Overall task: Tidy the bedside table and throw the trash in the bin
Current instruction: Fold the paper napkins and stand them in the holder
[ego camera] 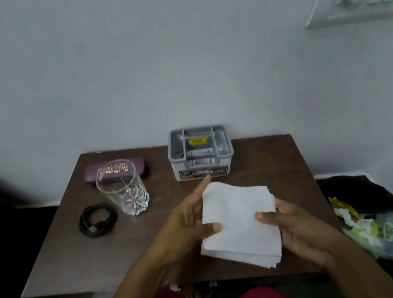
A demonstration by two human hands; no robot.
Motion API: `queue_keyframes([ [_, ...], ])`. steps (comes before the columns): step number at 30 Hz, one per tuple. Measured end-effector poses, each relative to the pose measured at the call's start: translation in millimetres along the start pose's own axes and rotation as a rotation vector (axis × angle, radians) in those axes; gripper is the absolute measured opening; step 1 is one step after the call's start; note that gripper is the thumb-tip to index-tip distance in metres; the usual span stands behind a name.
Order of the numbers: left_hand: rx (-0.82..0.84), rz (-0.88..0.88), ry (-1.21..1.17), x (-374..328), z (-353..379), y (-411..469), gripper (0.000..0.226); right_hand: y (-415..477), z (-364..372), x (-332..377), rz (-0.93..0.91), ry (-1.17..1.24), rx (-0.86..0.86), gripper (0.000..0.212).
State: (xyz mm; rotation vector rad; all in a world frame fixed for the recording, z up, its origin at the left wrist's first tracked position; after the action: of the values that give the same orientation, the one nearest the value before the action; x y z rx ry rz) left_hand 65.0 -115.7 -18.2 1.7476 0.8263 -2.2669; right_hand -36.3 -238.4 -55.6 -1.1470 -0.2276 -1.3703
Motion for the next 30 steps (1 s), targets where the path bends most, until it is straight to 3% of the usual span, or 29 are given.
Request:
queue_keyframes([
  [3, 0.057, 0.038, -0.105, -20, 6, -9, 0.07, -11, 18, 28, -0.104, 0.27, 0.128, 0.043],
  [5, 0.098, 0.047, -0.183, -25, 15, -14, 0.068, -20, 18, 15, -0.047, 0.373, 0.101, 0.066],
  [8, 0.082, 0.024, -0.211, -25, 21, -17, 0.066, -36, 34, 6, -0.201, 0.294, 0.13, 0.082],
  [13, 0.04, -0.015, -0.073, -24, 11, -21, 0.072, -42, 32, -17, -0.138, 0.416, 0.116, 0.095],
  [16, 0.036, 0.034, -0.063, -45, 8, -29, 0.072, -50, 23, -1, -0.189, 0.444, 0.104, 0.097],
  [21, 0.069, 0.103, 0.002, -67, 18, -38, 0.075, -59, 47, 27, -0.241, 0.48, 0.301, 0.103],
  [25, 0.037, 0.018, 0.088, -41, 11, -35, 0.072, -49, 34, 12, -0.237, 0.381, 0.195, 0.086],
  [26, 0.027, -0.019, 0.115, -30, 7, -34, 0.072, -47, 38, 10, -0.238, 0.368, 0.234, 0.078],
  [27, 0.016, -0.053, 0.147, -18, 3, -33, 0.072, -43, 38, -3, -0.138, 0.416, 0.253, 0.073],
  [28, 0.003, -0.085, 0.186, -7, -2, -31, 0.073, -35, 25, -17, -0.076, 0.389, 0.156, 0.072],
  [30, -0.023, -0.124, 0.275, 7, -7, -29, 0.078, -27, 10, -32, -0.033, 0.176, -0.006, 0.05],
])
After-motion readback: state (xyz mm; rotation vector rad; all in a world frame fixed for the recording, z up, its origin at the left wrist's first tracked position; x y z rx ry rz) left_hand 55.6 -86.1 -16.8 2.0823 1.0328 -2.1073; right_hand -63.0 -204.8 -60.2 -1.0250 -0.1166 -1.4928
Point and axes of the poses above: each hand's wrist, its own y-axis towards the middle knuckle, its own z-axis out of the palm, x = y × z, the point moved 9 cm from there along y, towards the middle knuckle, and after that the axes turned 1 degree about -z, right-handed, at the moved point
